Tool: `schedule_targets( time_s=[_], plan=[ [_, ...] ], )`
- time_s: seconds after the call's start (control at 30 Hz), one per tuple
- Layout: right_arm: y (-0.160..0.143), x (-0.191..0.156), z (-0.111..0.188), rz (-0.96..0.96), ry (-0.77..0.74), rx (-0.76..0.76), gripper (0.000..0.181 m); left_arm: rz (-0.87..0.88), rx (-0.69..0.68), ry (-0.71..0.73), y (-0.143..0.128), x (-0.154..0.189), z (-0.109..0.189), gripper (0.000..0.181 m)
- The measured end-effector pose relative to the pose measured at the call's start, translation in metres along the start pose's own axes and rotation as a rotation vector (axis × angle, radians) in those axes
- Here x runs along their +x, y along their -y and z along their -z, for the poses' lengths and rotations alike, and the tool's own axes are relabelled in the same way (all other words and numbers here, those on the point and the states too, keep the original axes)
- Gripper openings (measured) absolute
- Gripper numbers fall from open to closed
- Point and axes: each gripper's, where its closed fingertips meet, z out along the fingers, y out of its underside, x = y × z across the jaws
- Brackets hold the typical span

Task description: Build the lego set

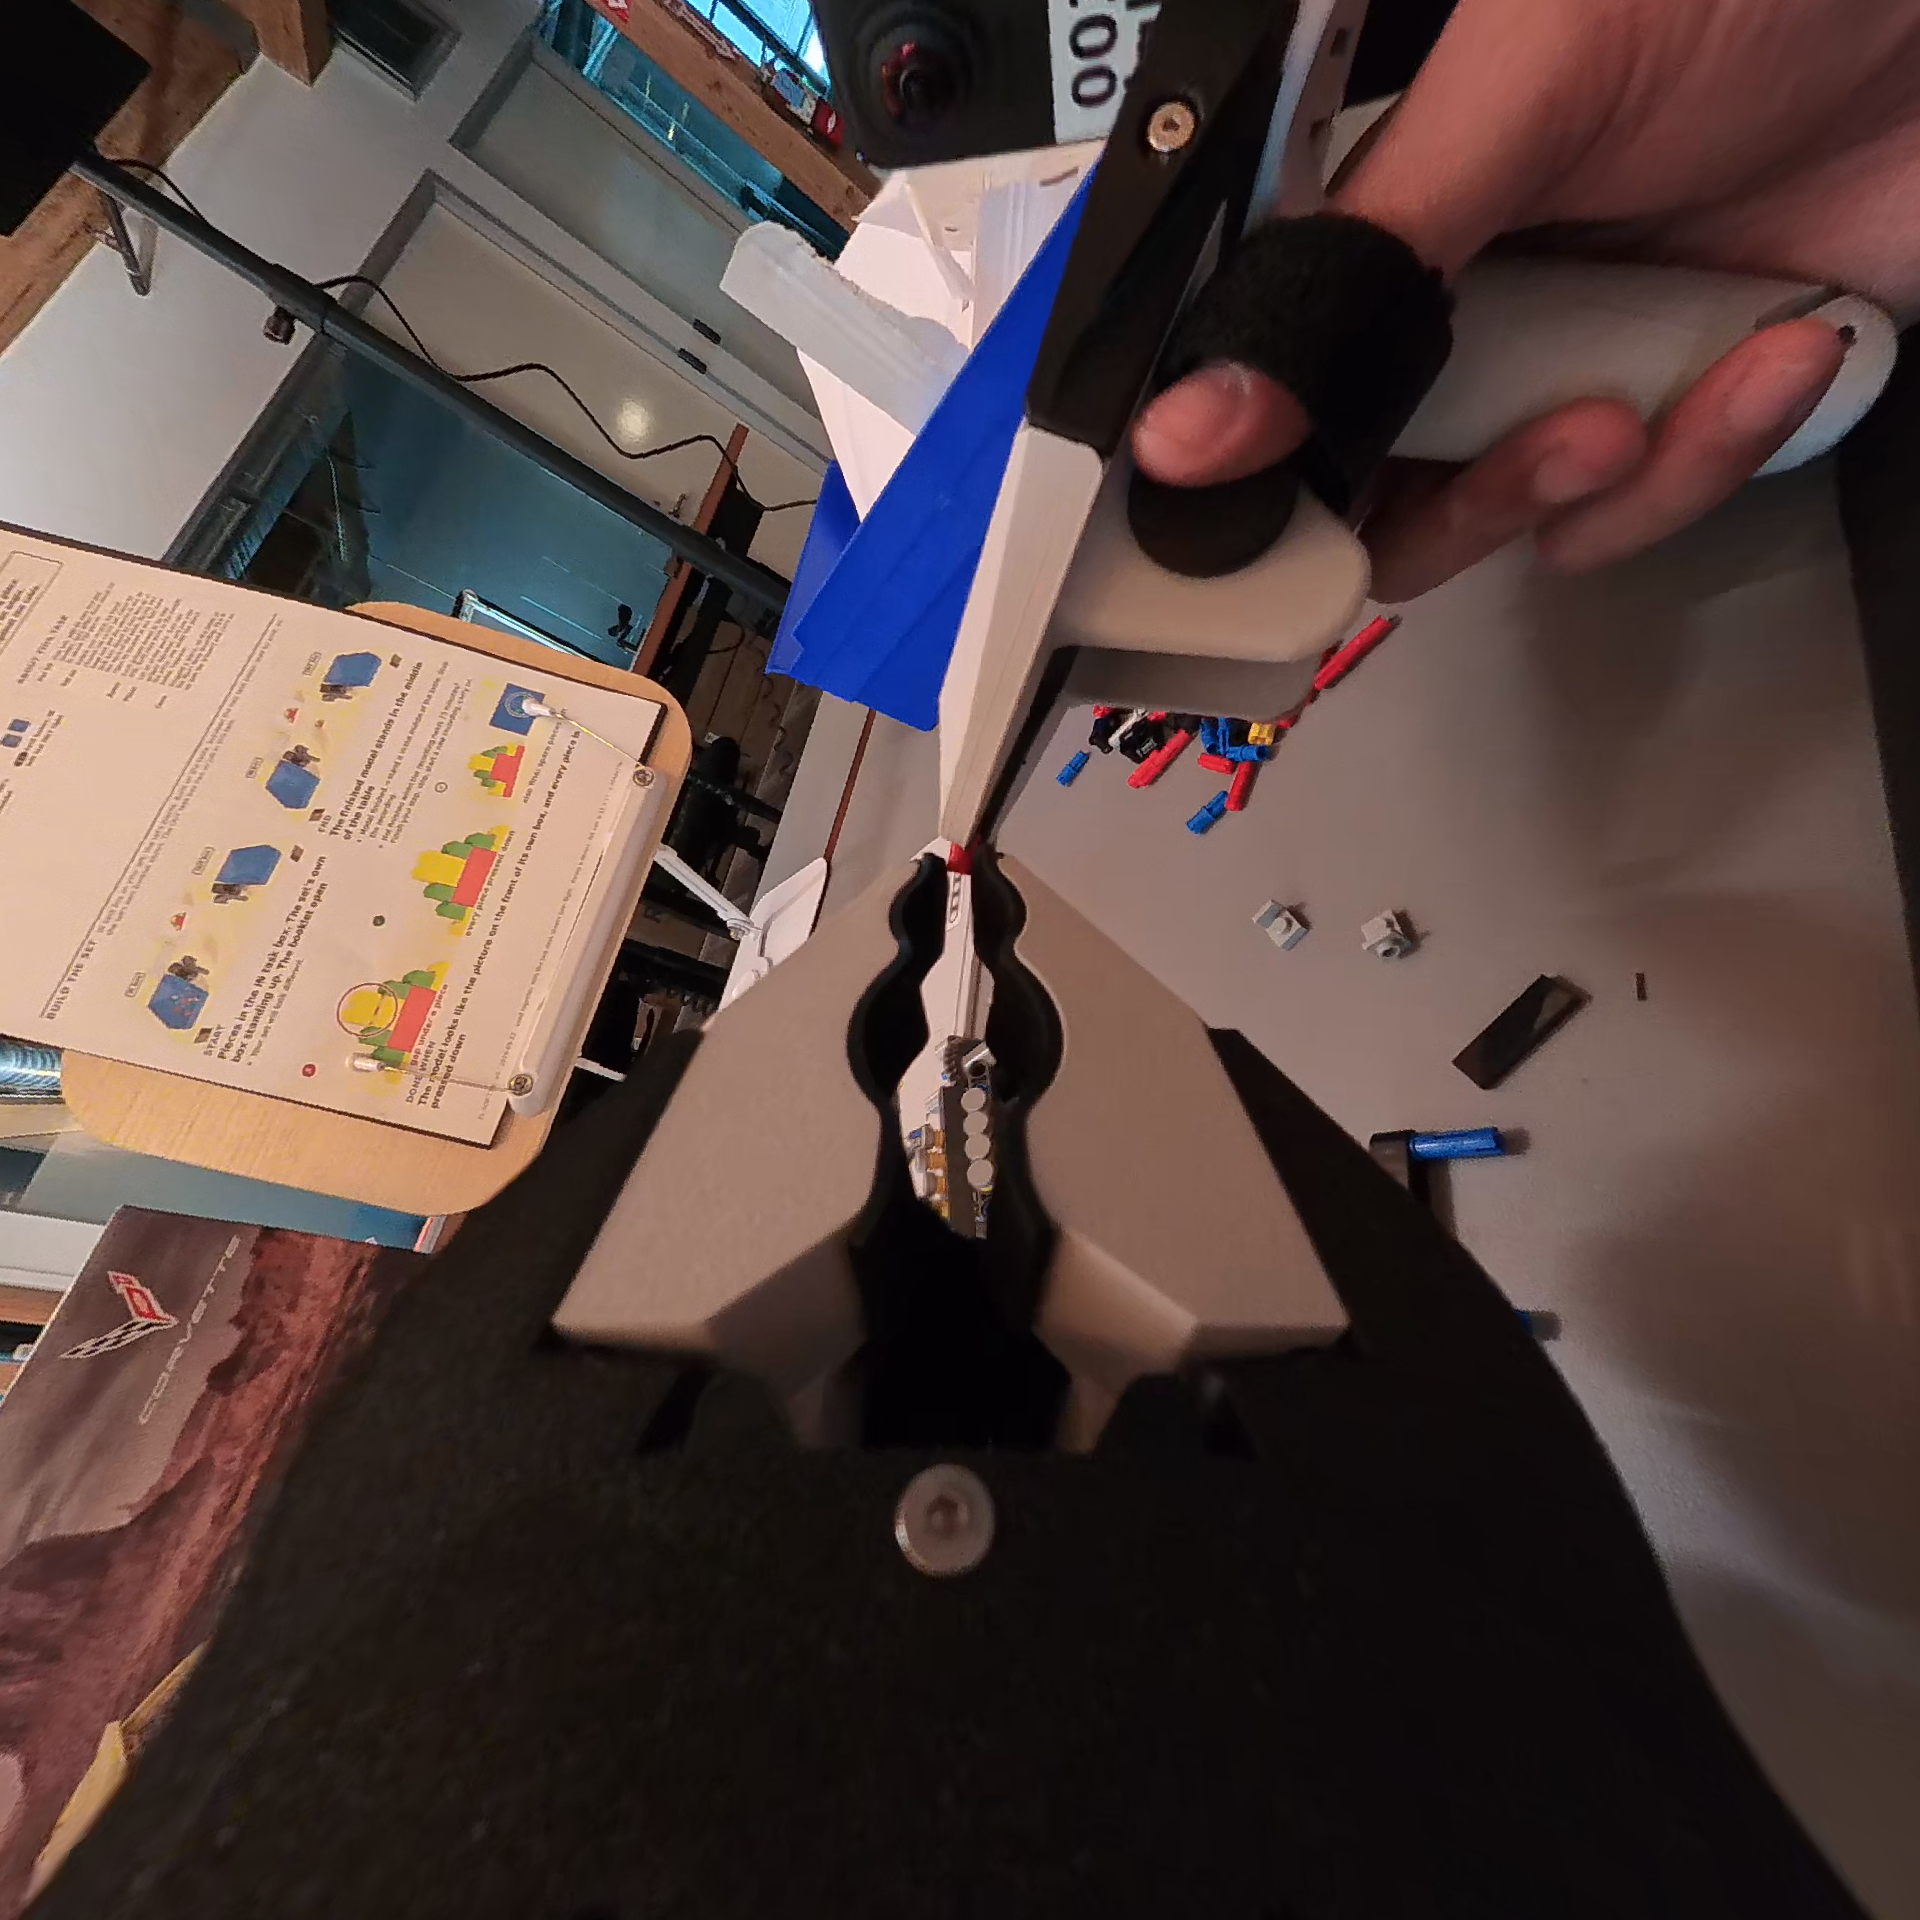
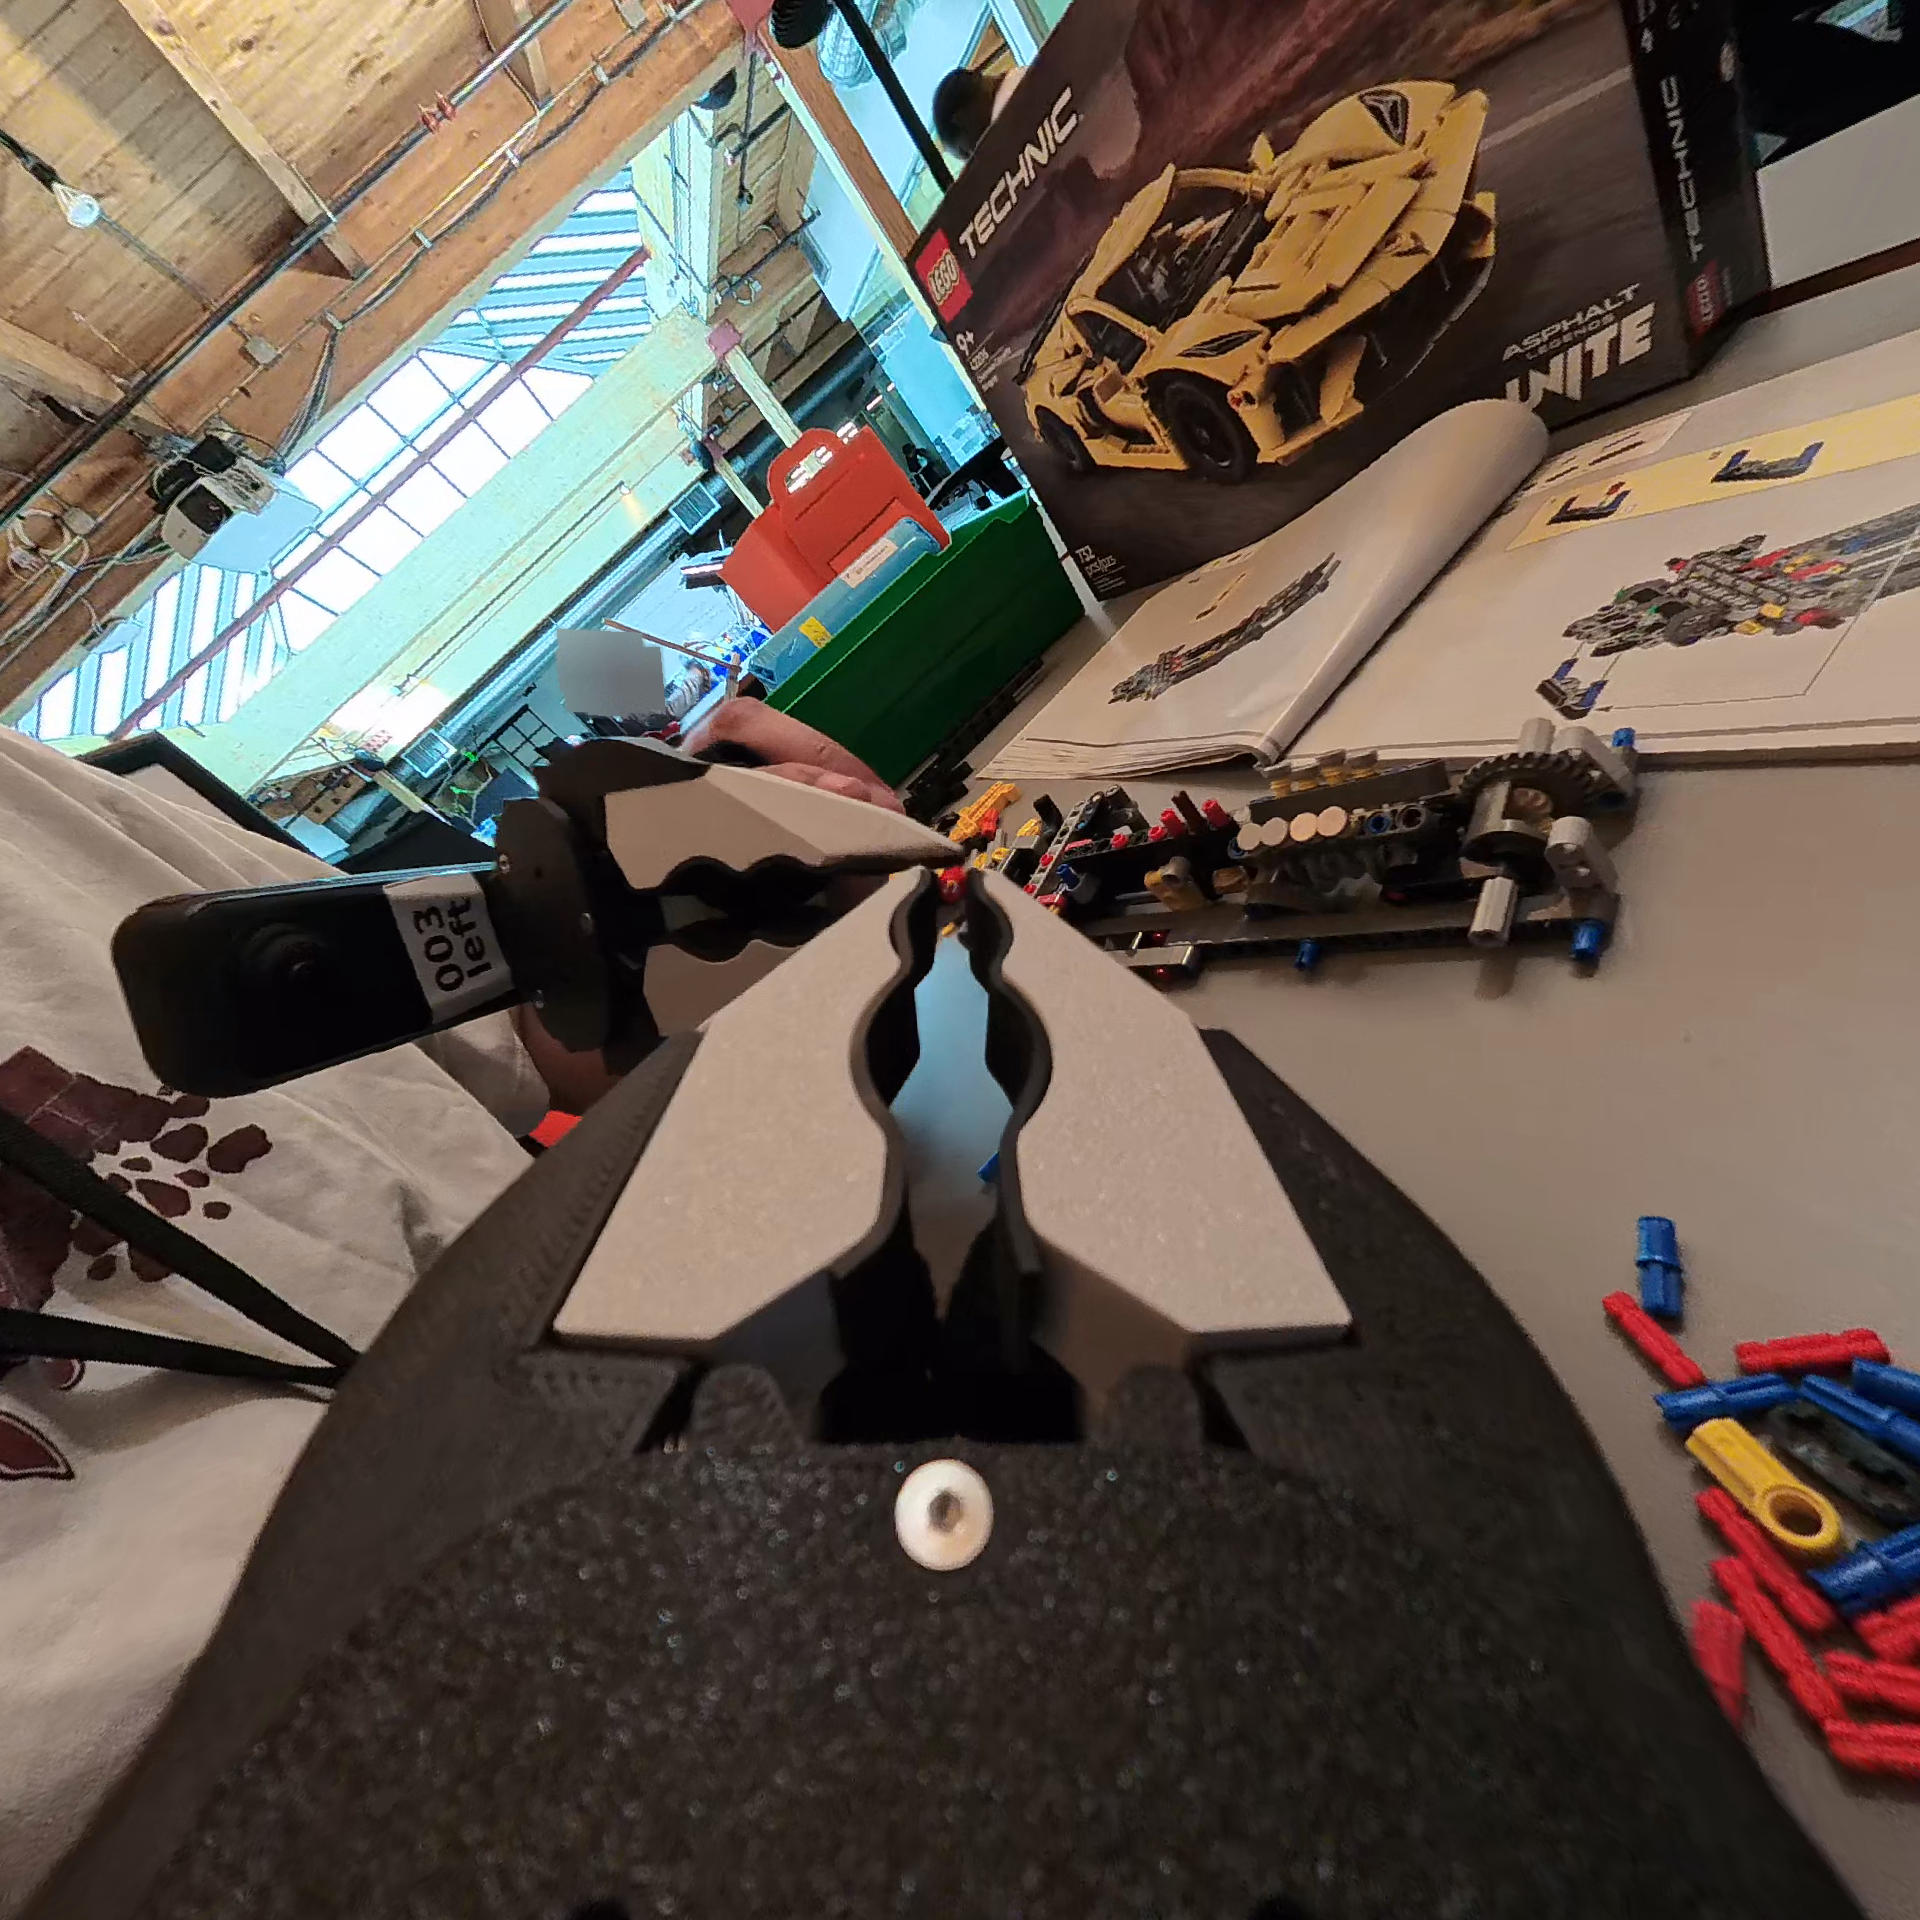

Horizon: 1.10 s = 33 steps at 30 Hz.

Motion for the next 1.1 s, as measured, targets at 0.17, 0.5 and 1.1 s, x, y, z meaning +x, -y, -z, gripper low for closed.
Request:
schedule_targets(
  time_s=[0.17, 0.5, 1.1],
  plan=[
    [-0.002, 0.005, 0.001, 0.097, -0.075, -0.028, 0.003, 0.062, -0.056, -0.134, -0.016, 0.009, -0.001, 0.010],
    [-0.006, 0.024, 0.006, 0.281, -0.256, -0.075, 0.003, 0.563, -0.431, -0.933, -0.057, 0.073, 0.043, 0.022],
    [0.013, 0.021, 0.020, 0.290, -0.270, 0.044, 0.003, 0.716, -0.424, -0.765, -0.059, 0.062, 0.006, 0.006]
  ],
)
